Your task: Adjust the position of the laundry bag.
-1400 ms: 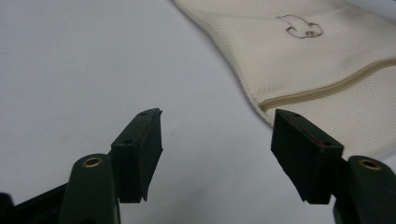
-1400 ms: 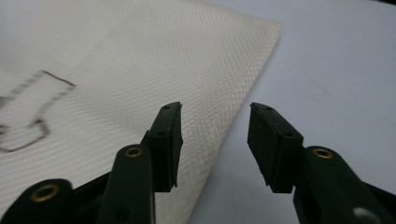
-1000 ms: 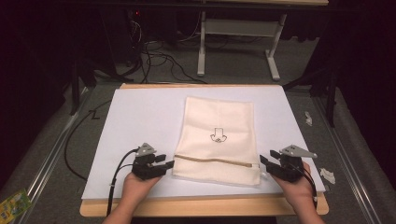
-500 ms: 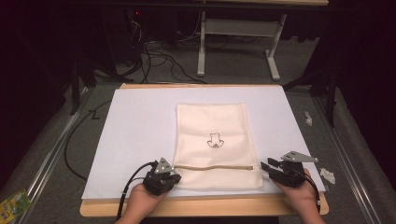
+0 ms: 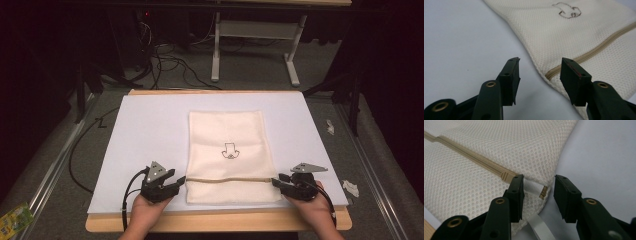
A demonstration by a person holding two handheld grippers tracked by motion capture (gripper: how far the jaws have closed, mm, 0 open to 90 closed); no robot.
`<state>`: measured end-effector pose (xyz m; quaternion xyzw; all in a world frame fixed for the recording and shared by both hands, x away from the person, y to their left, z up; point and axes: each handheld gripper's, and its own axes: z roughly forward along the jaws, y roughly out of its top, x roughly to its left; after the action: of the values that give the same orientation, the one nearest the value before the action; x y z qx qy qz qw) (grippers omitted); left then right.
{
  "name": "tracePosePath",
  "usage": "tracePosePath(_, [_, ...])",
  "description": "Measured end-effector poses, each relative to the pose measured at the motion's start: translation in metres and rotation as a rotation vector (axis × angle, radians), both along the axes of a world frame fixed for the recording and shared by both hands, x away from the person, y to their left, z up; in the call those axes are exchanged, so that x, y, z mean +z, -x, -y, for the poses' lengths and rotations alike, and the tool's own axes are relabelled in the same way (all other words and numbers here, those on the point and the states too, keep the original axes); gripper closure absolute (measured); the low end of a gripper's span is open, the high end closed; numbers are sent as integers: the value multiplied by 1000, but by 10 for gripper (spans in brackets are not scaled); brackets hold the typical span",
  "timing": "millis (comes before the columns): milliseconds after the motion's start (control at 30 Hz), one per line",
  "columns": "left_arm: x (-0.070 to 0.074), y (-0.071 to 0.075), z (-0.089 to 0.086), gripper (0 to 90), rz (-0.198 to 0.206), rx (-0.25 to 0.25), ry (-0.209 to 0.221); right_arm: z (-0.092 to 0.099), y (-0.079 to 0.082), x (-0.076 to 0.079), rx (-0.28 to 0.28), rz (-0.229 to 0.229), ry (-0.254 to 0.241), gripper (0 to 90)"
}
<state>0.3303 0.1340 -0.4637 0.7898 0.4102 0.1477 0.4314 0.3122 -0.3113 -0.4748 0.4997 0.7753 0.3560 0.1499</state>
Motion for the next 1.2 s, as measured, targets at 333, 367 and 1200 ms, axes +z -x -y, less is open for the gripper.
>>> tracePosePath(333, [1, 2, 5, 439, -11, -70, 44, -10, 1, 2, 19, -1, 36, 803])
tracePosePath(367, [1, 2, 6, 445, -18, -80, 49, -10, 1, 2, 25, 2, 39, 805])
tracePosePath(1200, [1, -2, 193, 500, -54, -317, 146, -8, 7, 23, 69, 149, 14, 844])
